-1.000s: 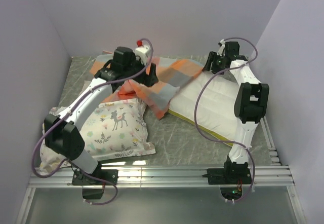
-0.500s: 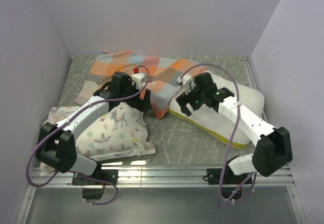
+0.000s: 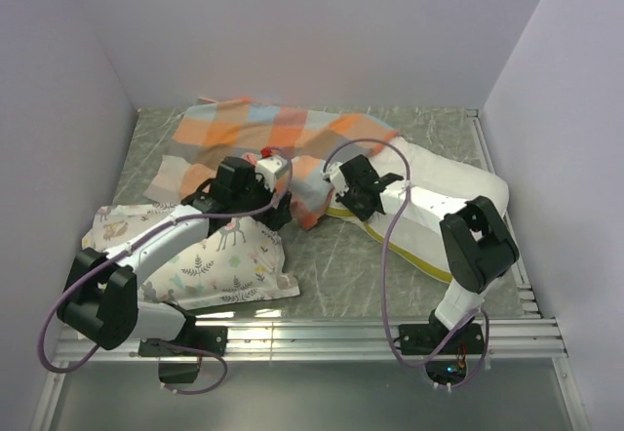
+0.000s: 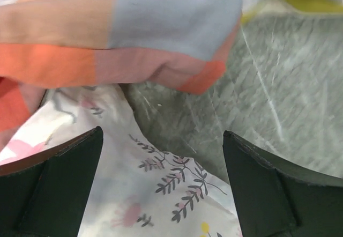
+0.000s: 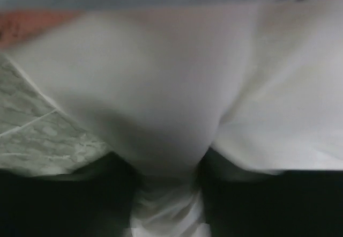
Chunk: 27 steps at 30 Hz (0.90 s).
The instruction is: Put the pillow into the pillowcase
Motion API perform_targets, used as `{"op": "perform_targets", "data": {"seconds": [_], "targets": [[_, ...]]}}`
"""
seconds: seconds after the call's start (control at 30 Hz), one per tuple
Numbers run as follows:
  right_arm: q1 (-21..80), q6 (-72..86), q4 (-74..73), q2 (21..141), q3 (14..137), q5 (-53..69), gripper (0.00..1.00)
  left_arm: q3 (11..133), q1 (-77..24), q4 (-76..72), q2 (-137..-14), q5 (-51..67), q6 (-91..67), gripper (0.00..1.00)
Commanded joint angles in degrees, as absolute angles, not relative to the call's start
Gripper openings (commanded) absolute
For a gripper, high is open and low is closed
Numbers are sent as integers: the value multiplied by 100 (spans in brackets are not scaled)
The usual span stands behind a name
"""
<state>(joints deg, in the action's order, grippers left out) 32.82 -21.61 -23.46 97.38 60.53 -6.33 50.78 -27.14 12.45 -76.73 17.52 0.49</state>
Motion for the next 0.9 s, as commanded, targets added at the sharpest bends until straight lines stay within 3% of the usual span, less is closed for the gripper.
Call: {"op": "perform_targets", "data": {"seconds": [0.0,0.03,0.37,0.53,0.63,0.67,0.7,0.77,0.87], "targets": [[3077,-1812,-2504,9721,6661,-37,11,4669,-3198,414,-7418,1356,685,99],[3007,-1619,-2618,9703,6810,139,0,4632,-3486,283,-7488,1171,755,99],[2813,-1230,-3243,9545,7348,1414,0,5343,-3920,-676,-9219,-483,527,96],[2672,-1038,-3305,9492,7356,1739,0,5466,-3911,-1344,-9536,-475,492,71],[2462,-714,-3340,9527,7488,2064,0,5677,-3920,-1240,-9624,51,448,34],[2400,-599,-3357,9588,7636,2335,0,5739,-3929,-996,-9581,644,457,6],[2339,-485,-3349,9624,7725,2477,0,5783,-3964,-906,-9389,1077,466,0],[2189,-81,-3235,9764,8015,2854,0,5836,-4008,-478,-8994,2495,650,0],[2083,771,-2752,10001,8366,3408,0,6239,-4271,513,-8685,3416,835,0]]}}
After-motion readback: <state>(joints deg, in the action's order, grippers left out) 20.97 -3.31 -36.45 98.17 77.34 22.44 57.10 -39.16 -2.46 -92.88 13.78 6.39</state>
